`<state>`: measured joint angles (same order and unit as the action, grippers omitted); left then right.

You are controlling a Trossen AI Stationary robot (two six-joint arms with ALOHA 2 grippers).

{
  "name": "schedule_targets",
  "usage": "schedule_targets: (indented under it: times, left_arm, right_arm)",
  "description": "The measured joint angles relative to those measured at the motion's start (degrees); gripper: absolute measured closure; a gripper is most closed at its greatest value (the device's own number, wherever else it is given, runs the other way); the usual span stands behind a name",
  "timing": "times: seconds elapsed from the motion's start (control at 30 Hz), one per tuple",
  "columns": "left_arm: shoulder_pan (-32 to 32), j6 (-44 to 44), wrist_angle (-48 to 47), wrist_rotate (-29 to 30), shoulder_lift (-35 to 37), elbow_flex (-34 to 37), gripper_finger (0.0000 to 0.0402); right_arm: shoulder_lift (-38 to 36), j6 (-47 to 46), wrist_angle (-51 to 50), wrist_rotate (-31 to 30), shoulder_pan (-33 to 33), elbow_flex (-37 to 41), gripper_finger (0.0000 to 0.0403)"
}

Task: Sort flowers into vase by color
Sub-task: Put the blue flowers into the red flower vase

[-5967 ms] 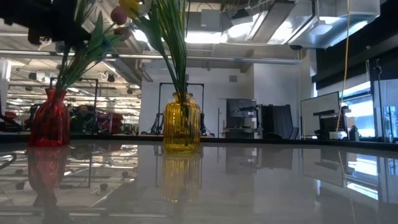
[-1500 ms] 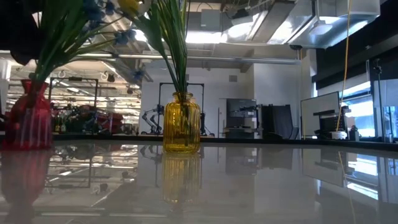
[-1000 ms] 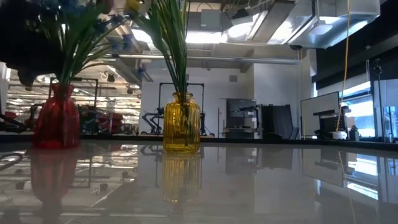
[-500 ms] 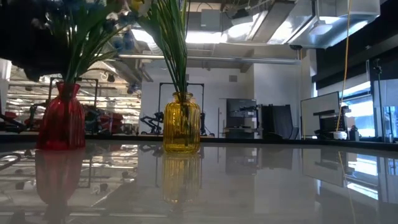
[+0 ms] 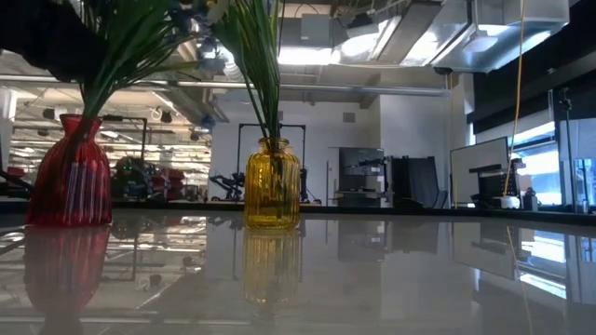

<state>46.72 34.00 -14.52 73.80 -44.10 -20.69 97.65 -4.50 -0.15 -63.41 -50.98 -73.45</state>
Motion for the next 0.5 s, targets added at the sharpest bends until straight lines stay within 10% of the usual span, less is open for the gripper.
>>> schedule_targets:
  times: [0.5]
  left_arm:
    - [0.66, 1.04, -13.79, -8.90, 2.28, -6.75, 0.0262]
  right_arm:
    - [0.00, -0.37, 0.01, 1.32, 0.89, 0.02, 0.0088]
